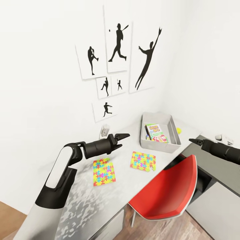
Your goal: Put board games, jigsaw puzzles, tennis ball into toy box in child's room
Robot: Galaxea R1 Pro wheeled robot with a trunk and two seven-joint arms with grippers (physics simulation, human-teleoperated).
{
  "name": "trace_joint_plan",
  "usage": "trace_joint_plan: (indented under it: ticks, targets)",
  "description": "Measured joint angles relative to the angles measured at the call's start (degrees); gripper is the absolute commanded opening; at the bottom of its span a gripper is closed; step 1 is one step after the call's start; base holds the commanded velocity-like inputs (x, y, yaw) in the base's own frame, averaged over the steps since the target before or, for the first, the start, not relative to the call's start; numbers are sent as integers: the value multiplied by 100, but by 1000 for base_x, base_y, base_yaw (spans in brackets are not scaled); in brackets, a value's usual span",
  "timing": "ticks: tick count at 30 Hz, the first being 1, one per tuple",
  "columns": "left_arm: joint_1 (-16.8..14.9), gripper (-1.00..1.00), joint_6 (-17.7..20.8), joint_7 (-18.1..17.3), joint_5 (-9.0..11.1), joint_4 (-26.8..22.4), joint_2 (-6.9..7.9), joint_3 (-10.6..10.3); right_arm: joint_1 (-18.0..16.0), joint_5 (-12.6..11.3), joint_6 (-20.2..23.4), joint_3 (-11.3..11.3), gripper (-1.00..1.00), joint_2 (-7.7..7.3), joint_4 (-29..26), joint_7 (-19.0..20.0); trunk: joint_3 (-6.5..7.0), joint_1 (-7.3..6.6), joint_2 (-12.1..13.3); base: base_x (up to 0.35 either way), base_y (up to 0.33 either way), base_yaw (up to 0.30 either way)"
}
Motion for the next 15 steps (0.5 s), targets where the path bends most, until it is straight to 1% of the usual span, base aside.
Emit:
trace_joint_plan:
  ticks: [11,13,15]
  targets:
    - [22,100,-4,-51,-6,6,1,15,0,-11,0,18,100,9,0,0,97,0,0,0,0,-55]
    - [24,100,-4,-54,-7,7,1,14,2,-13,0,20,100,27,3,2,109,0,0,0,0,-26]
    - [26,100,-4,-55,-8,8,1,11,3,-8,0,20,100,103,7,4,117,0,1,0,-9,-18]
